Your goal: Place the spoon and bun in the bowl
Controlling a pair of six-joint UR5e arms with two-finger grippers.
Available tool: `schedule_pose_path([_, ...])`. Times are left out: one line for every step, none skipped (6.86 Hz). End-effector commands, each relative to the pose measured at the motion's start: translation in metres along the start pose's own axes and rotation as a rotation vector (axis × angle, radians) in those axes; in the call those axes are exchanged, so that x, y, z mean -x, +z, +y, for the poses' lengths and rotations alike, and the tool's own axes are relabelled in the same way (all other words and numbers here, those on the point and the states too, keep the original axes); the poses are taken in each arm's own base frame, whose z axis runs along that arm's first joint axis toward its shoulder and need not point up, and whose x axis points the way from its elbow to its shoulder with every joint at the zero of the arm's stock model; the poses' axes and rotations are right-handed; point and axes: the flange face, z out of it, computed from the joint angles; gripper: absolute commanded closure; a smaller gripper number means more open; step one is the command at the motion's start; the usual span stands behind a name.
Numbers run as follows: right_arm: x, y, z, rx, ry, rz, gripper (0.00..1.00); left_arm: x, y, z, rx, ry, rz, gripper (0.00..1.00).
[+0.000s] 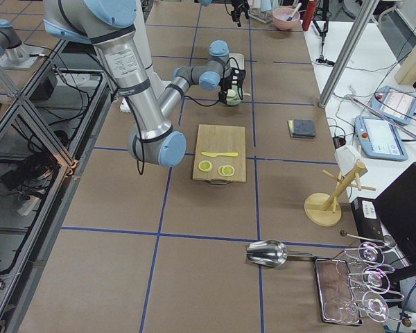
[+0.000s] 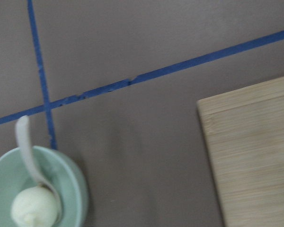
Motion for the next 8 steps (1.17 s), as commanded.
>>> schedule_pose_path([-0.142, -0.047, -0.068, 0.022, -0.115, 0.082, 0.0, 0.1, -0.024, 0.036, 0.035, 0.078, 0.025, 0.01])
schedule_pose_path([-0.216, -0.085, -0.101, 0.016, -0.143, 0.096, 0.0, 0.151, -0.041, 0.06, 0.086, 0.026, 0.023, 0.01])
schedule_pose_path([-0.295, -0.115, -0.108, 0.024, -0.2, 0.117, 0.0, 0.184, -0.054, 0.074, 0.138, -0.002, 0.001, 0.01])
schedule_pose_path([-0.365, -0.13, -0.102, 0.046, -0.292, 0.151, 0.0, 0.194, -0.058, 0.083, 0.197, -0.073, 0.013, 0.01])
schedule_pose_path([-0.417, -0.14, -0.099, 0.054, -0.323, 0.183, 0.0, 0.198, -0.065, 0.093, 0.265, -0.204, 0.081, 0.01])
schedule_pose_path([-0.446, -0.156, -0.102, 0.052, -0.317, 0.156, 0.0, 0.191, -0.073, 0.103, 0.295, -0.252, 0.094, 0.01])
schedule_pose_path([-0.454, -0.164, -0.107, 0.065, -0.266, 0.123, 0.0, 0.191, -0.072, 0.104, 0.302, -0.279, 0.088, 0.0])
schedule_pose_path([-0.453, -0.165, -0.105, 0.062, -0.269, 0.121, 0.0, 0.19, -0.073, 0.098, 0.298, -0.331, 0.073, 0.0])
